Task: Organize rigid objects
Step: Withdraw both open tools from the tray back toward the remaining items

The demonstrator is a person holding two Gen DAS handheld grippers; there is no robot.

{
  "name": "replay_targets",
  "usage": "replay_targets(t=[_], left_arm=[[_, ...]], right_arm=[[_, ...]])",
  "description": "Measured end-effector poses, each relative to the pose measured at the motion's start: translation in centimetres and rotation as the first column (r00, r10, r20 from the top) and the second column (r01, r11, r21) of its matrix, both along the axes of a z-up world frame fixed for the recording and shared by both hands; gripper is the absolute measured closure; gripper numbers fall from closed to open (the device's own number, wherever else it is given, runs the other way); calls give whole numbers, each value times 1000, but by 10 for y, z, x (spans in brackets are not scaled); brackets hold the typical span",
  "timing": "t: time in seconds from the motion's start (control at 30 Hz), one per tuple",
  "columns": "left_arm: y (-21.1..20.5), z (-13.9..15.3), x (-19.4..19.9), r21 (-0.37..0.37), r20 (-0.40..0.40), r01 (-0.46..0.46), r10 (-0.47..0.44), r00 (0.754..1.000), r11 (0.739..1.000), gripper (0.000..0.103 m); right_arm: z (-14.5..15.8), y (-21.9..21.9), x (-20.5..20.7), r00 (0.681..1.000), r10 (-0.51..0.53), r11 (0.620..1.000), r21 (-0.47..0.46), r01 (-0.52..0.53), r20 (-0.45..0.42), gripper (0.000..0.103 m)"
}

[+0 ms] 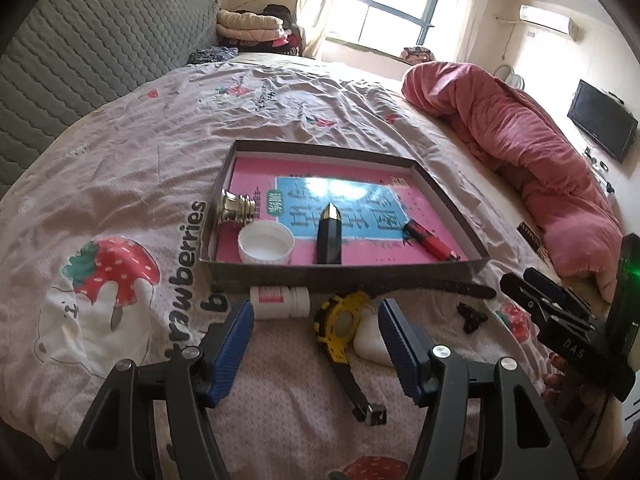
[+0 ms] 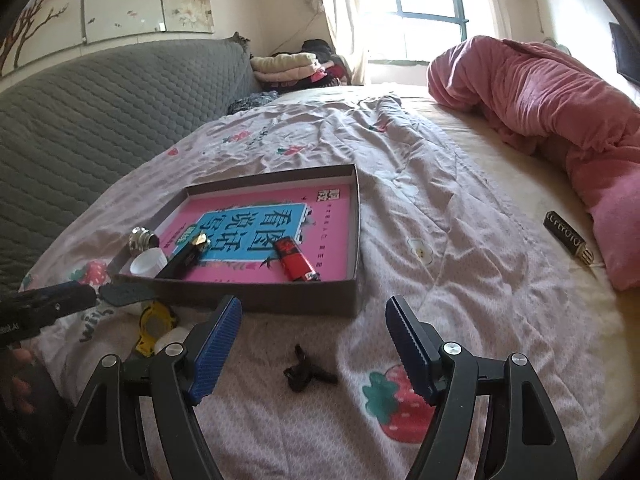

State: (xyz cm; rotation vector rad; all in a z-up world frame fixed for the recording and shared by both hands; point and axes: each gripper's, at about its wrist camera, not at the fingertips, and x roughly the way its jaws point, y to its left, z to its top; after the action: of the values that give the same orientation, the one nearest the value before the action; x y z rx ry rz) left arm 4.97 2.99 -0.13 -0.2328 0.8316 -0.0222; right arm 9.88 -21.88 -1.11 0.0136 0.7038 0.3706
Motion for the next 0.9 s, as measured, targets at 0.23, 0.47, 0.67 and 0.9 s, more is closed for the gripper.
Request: replay_targets(t=[0.23, 0.47, 0.67, 0.9], left_arm=[[-9, -2, -8, -4, -18, 18, -18, 1000, 1000, 39], [-15, -7, -17, -4, -39, 42, -42, 998, 999, 39], [-19, -14, -20, -8, -65, 65, -66, 996, 998, 39], [-23, -22, -23, -13, -90, 84, -85, 992, 996, 39]], right_arm=[[0, 7, -13, 1000, 21, 1000, -23, -21, -8, 27], [-3, 11, -24, 999, 41, 998, -56, -42, -20, 27], [-8, 10, -26, 998, 47, 995, -88, -50, -41, 27], [-13, 13, -26, 996, 63, 990, -120, -70, -63, 27]])
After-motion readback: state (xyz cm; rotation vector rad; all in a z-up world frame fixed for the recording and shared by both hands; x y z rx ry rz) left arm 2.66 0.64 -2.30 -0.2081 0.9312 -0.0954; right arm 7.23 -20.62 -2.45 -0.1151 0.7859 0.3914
